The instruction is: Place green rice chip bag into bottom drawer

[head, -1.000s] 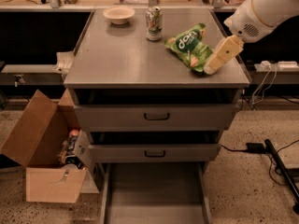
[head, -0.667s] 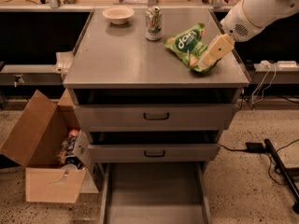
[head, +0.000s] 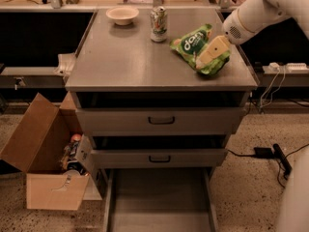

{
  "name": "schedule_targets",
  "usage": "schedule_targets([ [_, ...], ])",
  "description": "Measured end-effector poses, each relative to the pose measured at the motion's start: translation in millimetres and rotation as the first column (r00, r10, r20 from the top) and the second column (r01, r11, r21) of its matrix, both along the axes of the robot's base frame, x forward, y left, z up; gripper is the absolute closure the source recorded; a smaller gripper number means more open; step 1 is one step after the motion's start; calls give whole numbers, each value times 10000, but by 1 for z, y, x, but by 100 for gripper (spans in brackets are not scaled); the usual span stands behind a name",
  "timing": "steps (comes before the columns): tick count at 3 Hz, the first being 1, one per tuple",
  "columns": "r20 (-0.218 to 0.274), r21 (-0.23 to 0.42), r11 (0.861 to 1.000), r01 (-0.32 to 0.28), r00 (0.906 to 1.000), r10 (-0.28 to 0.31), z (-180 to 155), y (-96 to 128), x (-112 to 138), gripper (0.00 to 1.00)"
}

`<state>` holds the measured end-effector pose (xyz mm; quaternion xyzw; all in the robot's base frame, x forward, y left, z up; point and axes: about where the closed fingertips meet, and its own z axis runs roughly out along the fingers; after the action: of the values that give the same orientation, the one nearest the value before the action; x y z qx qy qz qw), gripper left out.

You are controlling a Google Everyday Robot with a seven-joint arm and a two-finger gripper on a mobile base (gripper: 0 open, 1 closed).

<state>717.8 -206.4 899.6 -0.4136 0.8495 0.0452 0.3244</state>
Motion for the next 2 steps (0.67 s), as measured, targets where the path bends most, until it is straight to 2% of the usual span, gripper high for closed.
schedule_targets([
  [1,-609,214,9993,300,9977,-286,-19,17,19,2],
  [2,-921,269,9985,473,9948,-447,-28,26,26,25],
])
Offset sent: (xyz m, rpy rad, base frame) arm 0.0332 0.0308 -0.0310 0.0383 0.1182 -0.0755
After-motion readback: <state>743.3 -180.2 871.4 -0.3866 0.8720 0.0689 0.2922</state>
